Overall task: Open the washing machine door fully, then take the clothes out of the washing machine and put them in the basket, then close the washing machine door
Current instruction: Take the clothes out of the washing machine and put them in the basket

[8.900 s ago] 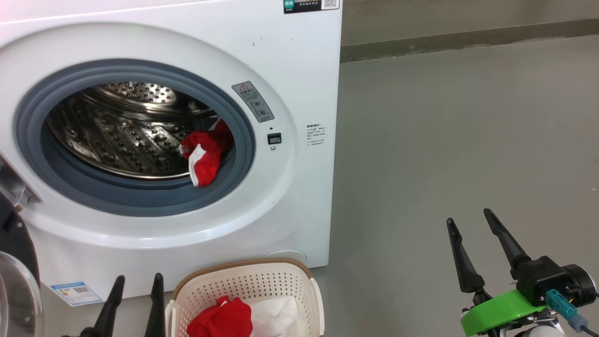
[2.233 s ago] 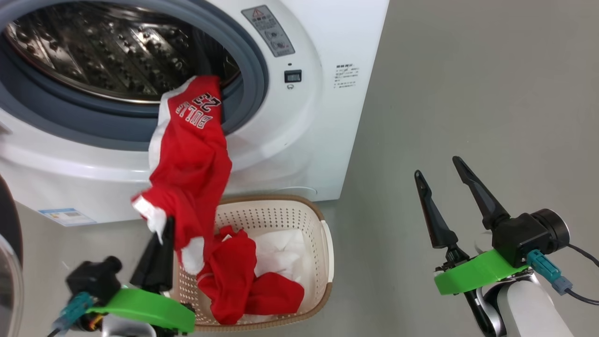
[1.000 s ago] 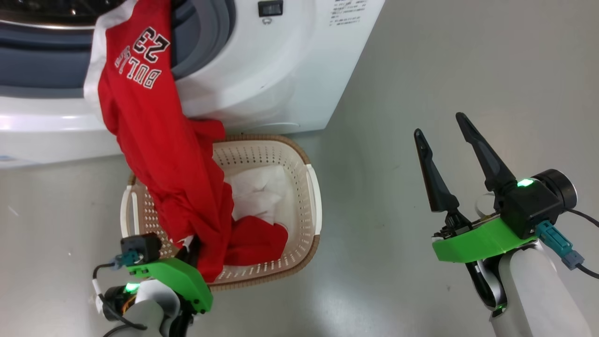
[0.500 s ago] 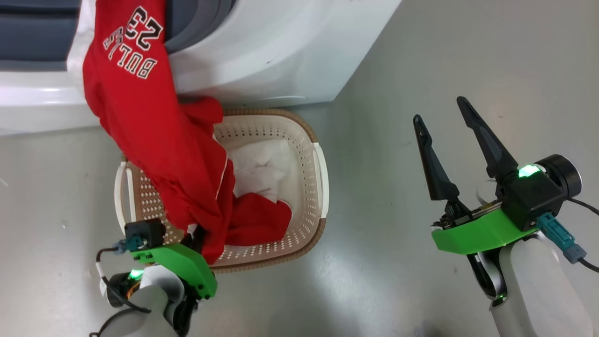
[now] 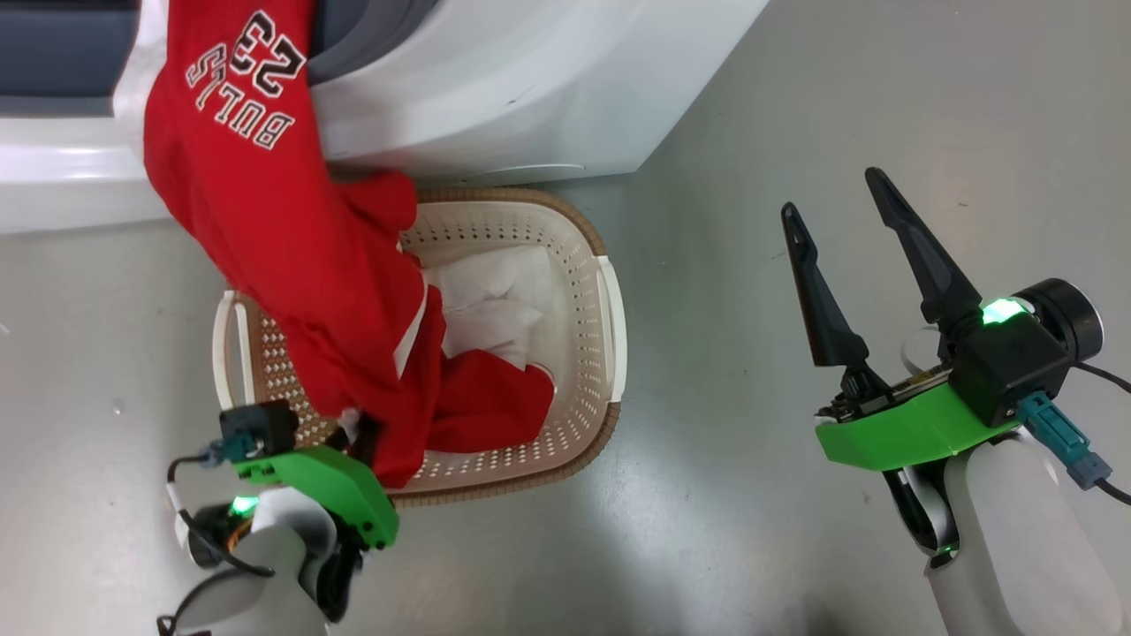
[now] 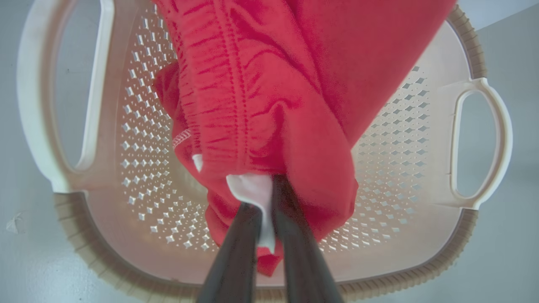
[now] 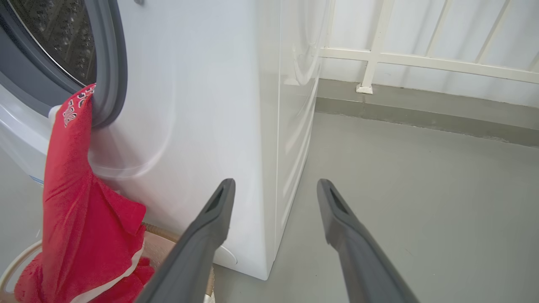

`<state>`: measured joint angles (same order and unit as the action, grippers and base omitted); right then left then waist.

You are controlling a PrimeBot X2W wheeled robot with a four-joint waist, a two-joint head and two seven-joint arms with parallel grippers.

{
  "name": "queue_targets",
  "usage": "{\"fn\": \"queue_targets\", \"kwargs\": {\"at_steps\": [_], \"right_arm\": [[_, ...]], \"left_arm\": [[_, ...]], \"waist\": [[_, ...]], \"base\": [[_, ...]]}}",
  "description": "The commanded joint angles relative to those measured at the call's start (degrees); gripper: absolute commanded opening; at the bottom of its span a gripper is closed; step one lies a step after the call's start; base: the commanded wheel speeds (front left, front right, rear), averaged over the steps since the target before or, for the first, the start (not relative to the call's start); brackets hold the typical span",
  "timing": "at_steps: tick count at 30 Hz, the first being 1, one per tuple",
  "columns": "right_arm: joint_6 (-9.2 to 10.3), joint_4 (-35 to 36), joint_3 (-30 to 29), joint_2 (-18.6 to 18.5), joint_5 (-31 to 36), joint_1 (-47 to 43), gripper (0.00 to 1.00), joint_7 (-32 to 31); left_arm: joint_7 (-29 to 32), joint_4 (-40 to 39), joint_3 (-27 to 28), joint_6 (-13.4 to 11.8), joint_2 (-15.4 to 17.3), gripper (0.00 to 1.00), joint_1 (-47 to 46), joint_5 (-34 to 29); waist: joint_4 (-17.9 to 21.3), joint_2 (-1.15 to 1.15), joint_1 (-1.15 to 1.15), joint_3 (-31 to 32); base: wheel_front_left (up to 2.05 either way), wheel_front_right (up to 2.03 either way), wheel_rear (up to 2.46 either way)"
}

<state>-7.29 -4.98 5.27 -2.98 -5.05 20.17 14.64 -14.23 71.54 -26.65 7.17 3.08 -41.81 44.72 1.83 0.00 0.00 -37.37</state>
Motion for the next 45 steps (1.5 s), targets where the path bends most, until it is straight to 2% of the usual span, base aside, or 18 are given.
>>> {"fn": "queue_targets", "kwargs": {"at_steps": [1,4,11,17,21,26,30,38,45], "right_arm": [[-0.20,1.18,1.24,0.11,-0.15,-0.42,1.00,0.36],[-0.20,1.01,1.16,0.11,-0.21,-0.27,1.00,0.36],[-0.20,1.01,0.73,0.11,-0.16,-0.39,1.00,0.36],[-0.20,0.88,0.14,0.11,0.00,-0.84,1.00,0.36],[-0.20,0.82,0.16,0.11,0.16,-0.93,1.00,0.36],[-0.20,0.82,0.02,0.11,0.28,-1.25,1.00,0.36],[-0.20,0.55,0.20,0.11,0.34,-1.51,1.00,0.36],[-0.20,0.50,0.32,0.11,-0.01,-1.65,1.00,0.36],[-0.20,0.75,-0.18,0.11,-0.01,-2.21,1.00,0.36]], "left_arm": [[-0.73,-1.01,1.47,-0.23,2.28,1.00,0.37,-0.97],[-0.75,-4.01,2.27,-1.34,2.97,1.00,0.85,-3.00],[-0.76,-10.80,5.91,-2.21,4.31,1.00,2.98,-7.69],[-0.76,-17.79,10.82,-2.56,5.10,1.00,4.99,-11.34],[-0.76,-25.47,15.01,-2.59,5.54,1.00,7.01,-14.62],[-0.76,-35.64,20.22,-2.54,4.61,1.00,10.80,-18.69],[-0.76,-44.61,23.37,-3.66,3.97,1.00,13.80,-23.48],[-0.76,-57.13,26.54,-4.40,1.33,1.00,19.65,-26.39],[-0.76,-66.74,26.35,-4.90,0.42,1.00,23.99,-28.35]], "waist": [[-0.15,0.00,0.00,0.00],[-0.34,0.00,0.00,0.08],[-1.17,0.00,0.00,0.54],[-2.09,0.00,0.00,1.10],[-2.46,0.00,0.00,1.38],[-2.88,0.00,0.00,1.82],[-3.03,0.00,0.00,2.05],[-3.03,0.00,0.00,2.48],[-3.09,0.00,0.00,3.13]], "base": [[0.00,0.00,0.00],[0.00,0.00,0.00],[0.00,0.00,0.00],[0.00,0.00,0.00],[0.00,0.00,0.00],[0.00,0.00,0.00],[0.00,0.00,0.00],[0.00,0.00,0.00],[0.00,0.00,0.00]]}}
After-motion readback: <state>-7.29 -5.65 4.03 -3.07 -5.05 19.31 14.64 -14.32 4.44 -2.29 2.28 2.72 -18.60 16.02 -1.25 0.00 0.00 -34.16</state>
